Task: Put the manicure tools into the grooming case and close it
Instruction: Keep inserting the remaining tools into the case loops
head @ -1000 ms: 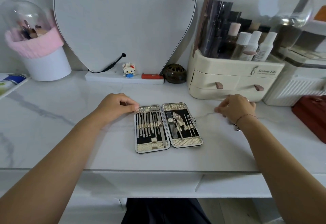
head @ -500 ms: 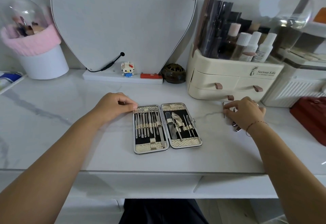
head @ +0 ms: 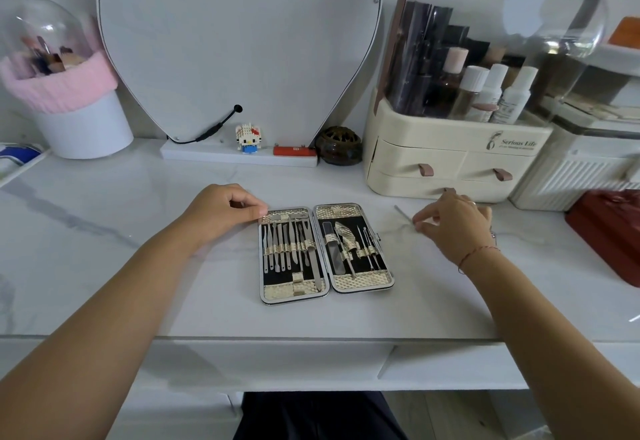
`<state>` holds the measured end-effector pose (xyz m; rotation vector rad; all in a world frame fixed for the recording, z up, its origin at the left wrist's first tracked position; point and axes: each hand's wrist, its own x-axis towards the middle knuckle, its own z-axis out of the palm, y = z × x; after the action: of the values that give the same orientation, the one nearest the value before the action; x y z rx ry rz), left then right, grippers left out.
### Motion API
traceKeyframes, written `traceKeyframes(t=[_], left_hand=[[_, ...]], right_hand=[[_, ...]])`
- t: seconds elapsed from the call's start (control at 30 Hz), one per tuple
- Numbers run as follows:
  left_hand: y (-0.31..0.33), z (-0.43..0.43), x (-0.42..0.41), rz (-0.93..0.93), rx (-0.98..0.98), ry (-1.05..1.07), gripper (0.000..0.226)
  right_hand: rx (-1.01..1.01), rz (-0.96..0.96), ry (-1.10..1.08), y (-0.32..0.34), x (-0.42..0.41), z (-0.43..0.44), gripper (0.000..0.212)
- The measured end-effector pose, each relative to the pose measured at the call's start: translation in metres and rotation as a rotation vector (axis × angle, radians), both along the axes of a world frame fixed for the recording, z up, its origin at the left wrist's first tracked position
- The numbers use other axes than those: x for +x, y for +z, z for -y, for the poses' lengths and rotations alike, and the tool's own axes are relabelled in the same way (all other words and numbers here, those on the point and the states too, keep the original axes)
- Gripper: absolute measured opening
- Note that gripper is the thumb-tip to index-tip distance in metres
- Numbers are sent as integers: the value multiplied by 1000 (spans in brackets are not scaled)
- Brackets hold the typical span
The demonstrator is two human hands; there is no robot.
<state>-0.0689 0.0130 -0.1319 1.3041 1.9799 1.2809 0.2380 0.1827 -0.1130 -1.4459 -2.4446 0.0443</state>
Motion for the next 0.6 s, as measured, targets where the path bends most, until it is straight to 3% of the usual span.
traceKeyframes(t=[0.17, 0.37, 0.6], left_hand=[[3, -1, -1, 0, 8, 5, 6], [3, -1, 1, 12, 14, 12, 7], [4, 0, 2, 13, 10, 15, 6]], right_hand=[[-142, -74, 182, 10, -3, 7, 3], [-284, -115, 293, 15, -25, 7, 10], [-333, 94, 307, 24, -40, 13, 18]])
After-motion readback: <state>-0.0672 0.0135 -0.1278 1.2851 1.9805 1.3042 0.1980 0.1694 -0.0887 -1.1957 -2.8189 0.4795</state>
